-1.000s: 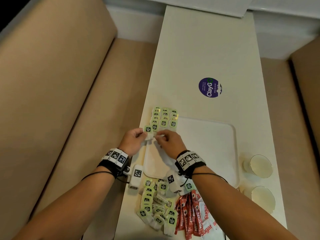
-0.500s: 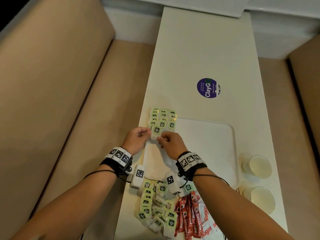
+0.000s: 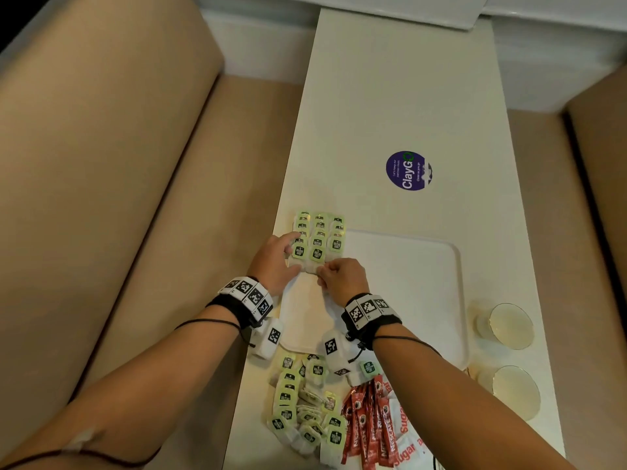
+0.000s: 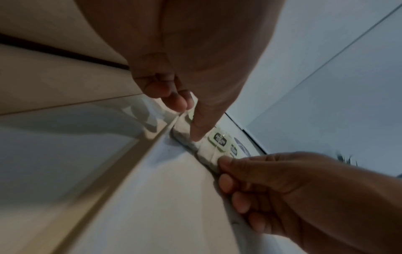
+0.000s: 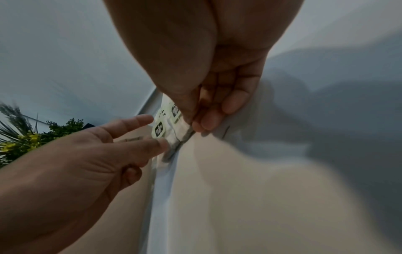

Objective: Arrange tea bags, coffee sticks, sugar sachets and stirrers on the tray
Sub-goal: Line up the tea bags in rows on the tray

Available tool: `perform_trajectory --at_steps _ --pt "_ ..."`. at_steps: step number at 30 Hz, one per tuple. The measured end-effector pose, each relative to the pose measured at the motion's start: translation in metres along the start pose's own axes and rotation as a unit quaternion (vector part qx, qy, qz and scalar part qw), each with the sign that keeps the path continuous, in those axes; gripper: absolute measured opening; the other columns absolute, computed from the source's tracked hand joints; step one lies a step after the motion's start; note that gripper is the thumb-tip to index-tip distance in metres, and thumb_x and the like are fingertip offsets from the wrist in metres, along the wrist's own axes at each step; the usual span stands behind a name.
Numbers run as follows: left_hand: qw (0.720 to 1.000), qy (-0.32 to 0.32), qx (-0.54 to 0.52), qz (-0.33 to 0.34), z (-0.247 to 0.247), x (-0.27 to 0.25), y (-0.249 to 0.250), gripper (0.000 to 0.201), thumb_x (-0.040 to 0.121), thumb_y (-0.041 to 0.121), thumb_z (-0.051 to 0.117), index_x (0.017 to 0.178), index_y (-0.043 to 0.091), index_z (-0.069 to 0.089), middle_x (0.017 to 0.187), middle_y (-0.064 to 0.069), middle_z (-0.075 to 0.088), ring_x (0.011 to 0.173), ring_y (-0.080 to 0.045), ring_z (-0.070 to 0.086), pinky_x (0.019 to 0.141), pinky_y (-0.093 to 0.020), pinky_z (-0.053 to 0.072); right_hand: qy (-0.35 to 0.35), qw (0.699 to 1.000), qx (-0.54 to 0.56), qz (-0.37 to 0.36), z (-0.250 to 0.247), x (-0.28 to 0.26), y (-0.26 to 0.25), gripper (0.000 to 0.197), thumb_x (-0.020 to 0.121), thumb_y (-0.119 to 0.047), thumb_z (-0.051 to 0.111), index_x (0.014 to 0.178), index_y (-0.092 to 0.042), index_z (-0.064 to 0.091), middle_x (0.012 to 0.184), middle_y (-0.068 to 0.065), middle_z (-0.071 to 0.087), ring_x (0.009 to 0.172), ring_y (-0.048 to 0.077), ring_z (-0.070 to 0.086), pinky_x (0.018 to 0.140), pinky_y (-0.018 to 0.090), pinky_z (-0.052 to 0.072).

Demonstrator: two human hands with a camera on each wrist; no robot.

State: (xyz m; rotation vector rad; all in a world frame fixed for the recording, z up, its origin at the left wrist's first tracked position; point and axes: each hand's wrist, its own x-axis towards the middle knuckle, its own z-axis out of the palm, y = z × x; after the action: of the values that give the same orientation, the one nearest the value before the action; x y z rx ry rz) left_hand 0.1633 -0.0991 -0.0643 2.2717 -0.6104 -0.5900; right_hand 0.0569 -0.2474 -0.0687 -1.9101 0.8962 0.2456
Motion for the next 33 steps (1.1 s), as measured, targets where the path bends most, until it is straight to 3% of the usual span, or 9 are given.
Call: perform_trajectory --at_steps 7,12,15,18,20,23,26,29,33 --pt "0.999 0.009 0.042 0.001 -0.001 -0.002 0.001 0.057 0.084 0.019 0.080 0.135 0.026 0.056 0.107 0.002 0.050 0.089 -0.013 0.053 0.084 -0.026 0.045 0.008 1.000 -0.007 0.002 -0.001 -0.002 -0.004 0.032 0.090 -0.027 0.064 0.060 -0.016 0.071 0.067 -0.001 0.073 0.073 0.018 0.070 0.078 0.035 0.058" --pt "0.999 0.019 0.029 -0.003 -0.001 -0.005 0.001 0.058 0.083 0.018 0.081 0.135 0.025 0.056 0.107 0.002 0.051 0.076 -0.006 0.048 0.082 -0.025 0.045 0.020 1.000 0.012 0.006 -0.004 -0.007 -0.006 0.030 0.089 -0.031 0.065 0.063 -0.016 0.069 0.066 -0.002 0.072 0.070 0.015 0.068 0.074 0.032 0.055" --pt "1.000 0.024 0.012 -0.006 -0.004 -0.009 0.002 0.061 0.082 0.017 0.081 0.136 0.024 0.054 0.108 0.002 0.052 0.085 -0.012 0.053 0.082 -0.026 0.045 0.015 1.000 -0.013 0.002 -0.010 -0.013 -0.002 0.028 0.093 -0.034 0.064 0.071 -0.016 0.065 0.075 -0.001 0.068 0.071 0.014 0.059 0.070 0.027 0.044" --pt "1.000 0.013 0.017 0.007 -0.006 -0.017 0.000 0.049 0.083 0.016 0.079 0.127 0.024 0.058 0.101 0.004 0.054 0.082 -0.009 0.052 0.077 -0.024 0.042 -0.018 0.999 -0.027 -0.021 -0.016 -0.025 0.009 0.027 0.095 -0.032 0.063 0.082 -0.008 0.069 0.082 0.004 0.071 0.078 0.017 0.062 0.073 0.029 0.049" --pt "1.000 -0.010 0.016 0.005 -0.008 -0.026 -0.002 0.038 0.085 0.018 0.078 0.118 0.027 0.061 0.094 0.007 0.054 0.073 -0.004 0.049 0.071 -0.021 0.040 -0.042 0.998 -0.027 -0.041 -0.022 -0.038 0.016 0.024 0.095 -0.033 0.064 0.084 -0.013 0.070 0.083 0.000 0.072 0.081 0.016 0.064 0.080 0.032 0.053" --pt "0.997 -0.068 -0.012 -0.016 -0.013 -0.045 -0.003 0.030 0.087 0.020 0.077 0.112 0.026 0.063 0.089 0.007 0.056 0.068 -0.004 0.050 0.065 -0.017 0.040 -0.084 0.994 -0.028 -0.062 -0.030 -0.061 0.025 0.018 0.094 -0.036 0.065 0.085 -0.021 0.070 0.079 -0.004 0.071 0.075 0.014 0.066 0.080 0.036 0.057" --pt "0.990 -0.142 -0.019 -0.013 -0.015 -0.071 -0.003 0.027 0.087 0.022 0.076 0.111 0.028 0.063 0.089 0.007 0.059 0.066 -0.004 0.050 0.065 -0.018 0.041 -0.141 0.984 -0.075 -0.079 -0.035 -0.087 0.031 0.019 0.094 -0.042 0.066 0.094 -0.024 0.073 0.085 0.003 0.073 0.078 0.021 0.069 0.080 0.038 0.057" --pt "0.980 -0.201 -0.013 0.003 -0.014 -0.096 -0.002 0.025 0.086 0.025 0.078 0.108 0.028 0.067 0.091 0.008 0.061 0.059 -0.001 0.047 0.062 -0.016 0.042 -0.181 0.971 -0.123 -0.092 -0.036 -0.111 0.037 0.028 0.093 -0.048 0.066 0.109 -0.026 0.074 0.093 0.003 0.073 0.081 0.016 0.068 0.079 0.031 0.054" --pt "0.962 -0.269 0.039 0.043 -0.013 -0.118 0.007 0.010 0.081 0.030 0.082 0.087 0.029 0.074 0.086 0.008 0.065 0.063 -0.001 0.053 0.063 -0.017 0.046 -0.212 0.962 -0.138 -0.102 -0.028 -0.131 0.048 0.031 0.092 -0.052 0.066 0.110 -0.028 0.074 0.089 0.007 0.074 0.072 0.013 0.065 0.075 0.033 0.055"
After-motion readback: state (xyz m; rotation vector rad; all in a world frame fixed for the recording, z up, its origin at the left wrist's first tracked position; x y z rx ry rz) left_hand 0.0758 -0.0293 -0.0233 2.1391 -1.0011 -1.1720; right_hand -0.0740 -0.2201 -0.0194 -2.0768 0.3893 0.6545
